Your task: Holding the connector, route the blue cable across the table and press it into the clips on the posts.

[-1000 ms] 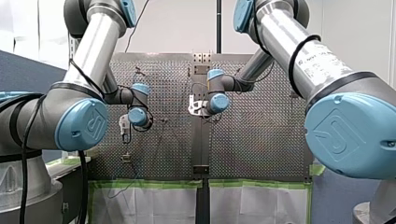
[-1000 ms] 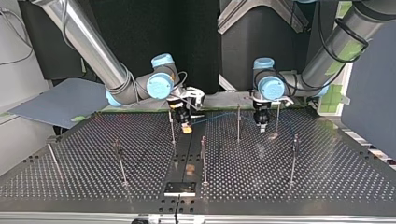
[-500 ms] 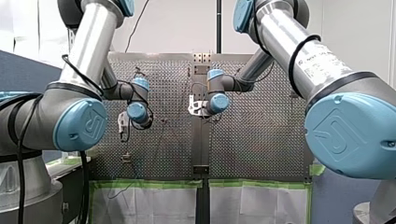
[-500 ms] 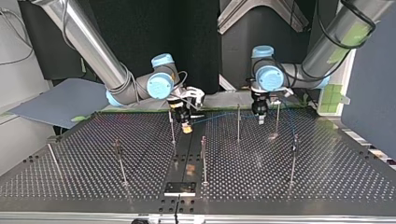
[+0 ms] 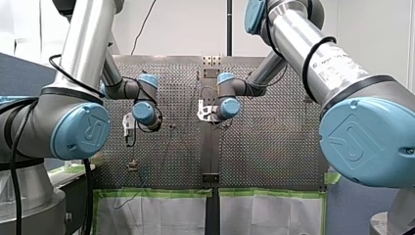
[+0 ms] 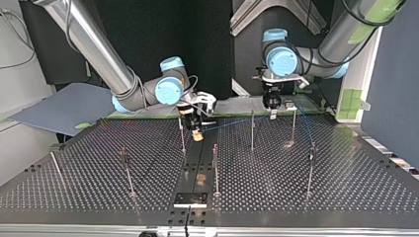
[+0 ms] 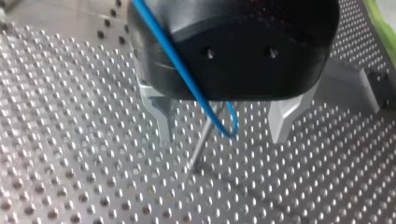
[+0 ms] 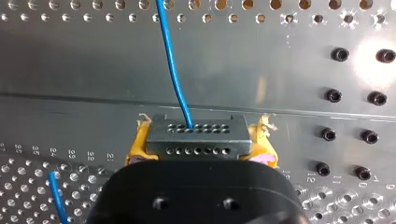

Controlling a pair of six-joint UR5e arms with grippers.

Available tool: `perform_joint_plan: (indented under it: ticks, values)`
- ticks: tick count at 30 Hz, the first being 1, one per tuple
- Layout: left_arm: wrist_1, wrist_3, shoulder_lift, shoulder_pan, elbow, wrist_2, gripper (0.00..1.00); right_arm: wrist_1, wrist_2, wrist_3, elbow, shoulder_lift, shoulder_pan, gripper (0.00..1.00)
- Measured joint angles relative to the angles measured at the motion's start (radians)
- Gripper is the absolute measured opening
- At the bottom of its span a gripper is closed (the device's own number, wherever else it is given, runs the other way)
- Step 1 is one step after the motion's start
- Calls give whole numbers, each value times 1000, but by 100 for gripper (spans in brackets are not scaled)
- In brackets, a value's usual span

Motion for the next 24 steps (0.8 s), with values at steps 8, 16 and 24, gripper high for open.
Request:
perform_joint_plan:
  ticks: [8,16,24]
  values:
    - [30,-23,65,-55,-65,-7,100,7,-1,1,0,0,-14,1]
    - [64,-74,44,-120,-41,-55,100,9,-2,1,0,0,-24,1]
    - [47,-90,-25,-191,29,-107,100,8,-1,-3,-2,-1,-29,1]
